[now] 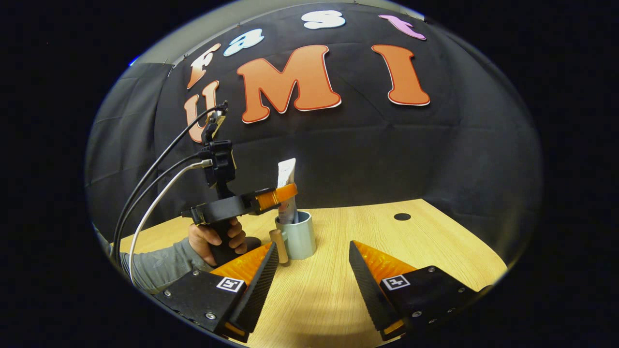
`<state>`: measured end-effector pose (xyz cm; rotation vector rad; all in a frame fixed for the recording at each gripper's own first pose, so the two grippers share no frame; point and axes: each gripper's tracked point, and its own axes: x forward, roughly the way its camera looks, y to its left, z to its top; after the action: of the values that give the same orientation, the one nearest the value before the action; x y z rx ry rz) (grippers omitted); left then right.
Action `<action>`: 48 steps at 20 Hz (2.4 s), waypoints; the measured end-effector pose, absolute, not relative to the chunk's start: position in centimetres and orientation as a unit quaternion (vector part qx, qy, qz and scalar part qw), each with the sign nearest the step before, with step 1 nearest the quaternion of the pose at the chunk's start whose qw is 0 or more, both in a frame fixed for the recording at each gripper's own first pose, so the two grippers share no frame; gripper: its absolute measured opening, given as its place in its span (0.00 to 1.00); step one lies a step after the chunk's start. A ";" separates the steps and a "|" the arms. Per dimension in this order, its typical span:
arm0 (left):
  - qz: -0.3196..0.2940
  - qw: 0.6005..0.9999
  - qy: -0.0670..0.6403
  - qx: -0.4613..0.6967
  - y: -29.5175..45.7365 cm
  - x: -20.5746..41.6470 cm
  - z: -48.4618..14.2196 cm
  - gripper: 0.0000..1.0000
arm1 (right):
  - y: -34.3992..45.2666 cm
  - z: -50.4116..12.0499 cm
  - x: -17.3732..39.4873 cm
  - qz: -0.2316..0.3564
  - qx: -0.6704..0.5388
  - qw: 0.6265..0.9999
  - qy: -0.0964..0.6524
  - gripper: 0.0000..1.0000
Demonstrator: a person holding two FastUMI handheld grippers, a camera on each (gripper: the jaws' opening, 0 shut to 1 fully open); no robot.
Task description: Put the toothbrush and toothpaste on the desktop into the cup, then pick up the cup and place it on the coaster on the desktop.
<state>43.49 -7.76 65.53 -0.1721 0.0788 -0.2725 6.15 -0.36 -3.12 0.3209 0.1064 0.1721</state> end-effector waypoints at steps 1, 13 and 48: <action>-0.138 0.985 0.049 -0.087 -7.8 43.2 65.0 0.21 | -0.3 -3.1 6.3 0.086 0.158 0.982 0.052 0.88; -0.133 0.985 0.097 -0.043 -4.6 38.6 64.7 0.50 | 1.5 -1.6 9.4 0.081 0.118 0.986 0.087 0.88; 0.007 0.995 -0.039 0.090 8.1 17.0 76.8 0.98 | 6.8 -5.6 16.2 0.105 0.025 0.917 0.384 0.87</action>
<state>17.05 8.09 76.82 0.1800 -0.0772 0.0136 16.21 6.79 -5.58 0.0507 0.7909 0.2152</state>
